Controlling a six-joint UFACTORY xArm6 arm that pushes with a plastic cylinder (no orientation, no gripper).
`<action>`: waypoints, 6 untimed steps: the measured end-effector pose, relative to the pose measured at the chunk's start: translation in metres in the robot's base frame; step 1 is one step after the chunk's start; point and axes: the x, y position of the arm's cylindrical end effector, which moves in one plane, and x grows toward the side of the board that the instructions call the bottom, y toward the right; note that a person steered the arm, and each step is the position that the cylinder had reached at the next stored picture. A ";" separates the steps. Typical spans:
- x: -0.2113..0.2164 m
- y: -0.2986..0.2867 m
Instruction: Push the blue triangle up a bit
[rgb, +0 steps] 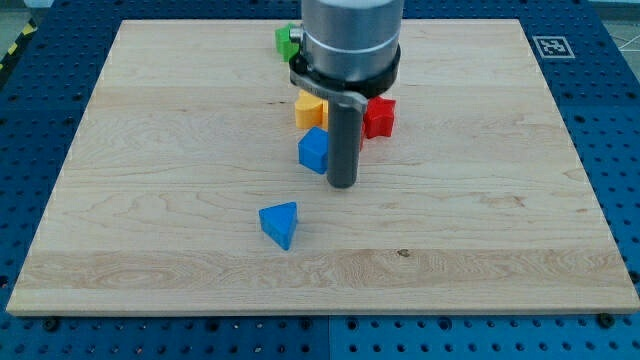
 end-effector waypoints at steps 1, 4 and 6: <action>0.040 0.003; 0.090 -0.069; 0.037 -0.084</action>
